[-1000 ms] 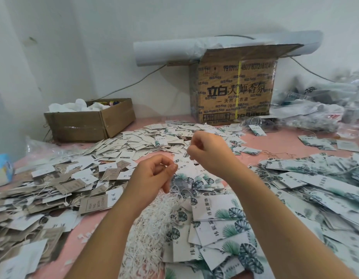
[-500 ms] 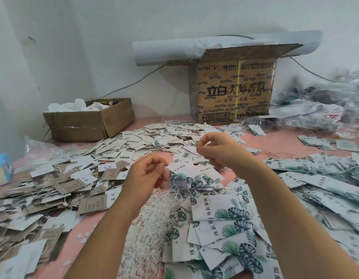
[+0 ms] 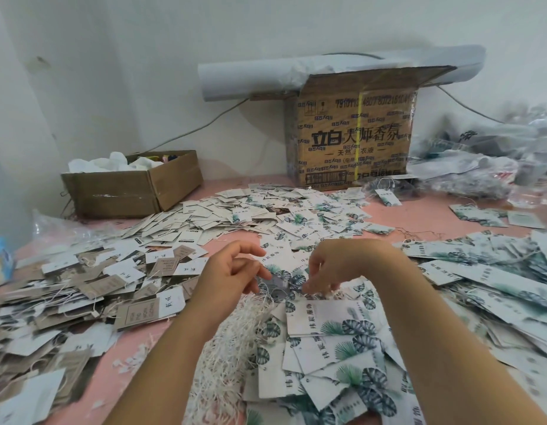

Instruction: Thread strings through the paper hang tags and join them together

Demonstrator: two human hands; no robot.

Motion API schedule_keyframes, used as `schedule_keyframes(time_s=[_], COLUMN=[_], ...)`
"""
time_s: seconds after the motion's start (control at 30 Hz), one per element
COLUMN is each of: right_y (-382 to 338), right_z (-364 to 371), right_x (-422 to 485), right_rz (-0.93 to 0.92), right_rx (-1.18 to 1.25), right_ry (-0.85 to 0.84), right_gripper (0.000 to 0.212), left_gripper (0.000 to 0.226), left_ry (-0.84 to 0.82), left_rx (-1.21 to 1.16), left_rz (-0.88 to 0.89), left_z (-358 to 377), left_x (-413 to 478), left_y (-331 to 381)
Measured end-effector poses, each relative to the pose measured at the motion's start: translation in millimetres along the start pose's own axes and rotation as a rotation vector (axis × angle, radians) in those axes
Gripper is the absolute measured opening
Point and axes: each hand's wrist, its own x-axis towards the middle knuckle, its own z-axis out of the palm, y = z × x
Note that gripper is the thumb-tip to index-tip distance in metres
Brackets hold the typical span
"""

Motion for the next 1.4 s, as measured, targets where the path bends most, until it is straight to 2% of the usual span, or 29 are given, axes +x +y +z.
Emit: schedule_keyframes(time_s=[0.07,0.13,0.3,0.47,0.63,0.7,0.83,0.93,1.03,1.2,1.3,1.4], right_y=[-4.0,-7.5,-16.1,-15.0,-12.1,-12.2,-17.7,-19.6,-16.6,-1.5,9.4,9.0], right_z=[0.5,1.6,7.6,10.6,10.9,10.0,10.1,11.6,10.7,10.1,17.3,26.2], right_x=[1.4,3.2,7.6,13.5,16.3,16.5,14.3,13.5,16.0,28.8,36.5,41.6], right_rz=[-0.055,-0.134,-0.345,-0.316,-0.261,-0.274,-0.419,-0.467,-0.374,-0.115,0.043,0.14], right_rx=[-0.008,0.099,0.432,0.325,0.185,0.187,0.326,0.523,0.57,0.402,0.366,0.367], right_ry=[0.081,0.107,0.029,0.092,0.222,0.276,0.296,0.293,0.329,0.636,0.575,0.483], right_gripper=[0.032,0.034,0.028,0.01,0.021,0.019,0.019,0.022,0.024,0.026,0.043,0.05], left_gripper=[0.016,0.015,0.013,0.013,0.013,0.012,0.007,0.006,0.004,0.004,0.006,0.008], left_ry=[-0.016,-0.021,0.026,0.083,0.143,0.152,0.171,0.187,0.185,0.152,0.15,0.15], left_rx=[0.01,-0.005,-0.081,-0.112,-0.071,-0.06,-0.145,-0.223,-0.235,-0.191,-0.15,-0.14], left_rz=[0.009,0.017,0.03,0.055,0.061,0.069,0.046,0.033,0.033,0.018,-0.021,-0.086], left_z=[4.5,8.7,18.9,24.5,26.3,26.1,26.3,24.8,24.1,25.3,26.5,27.5], left_x=[-0.4,-0.9,-1.2,-1.6,-0.6,-0.1,-0.3,-0.1,-0.5,-2.1,-1.8,-0.9], left_y=[-0.8,-1.6,-3.1,-8.2,-15.8,-16.7,-16.0,-14.2,-14.6,-19.3,-24.1,-28.0])
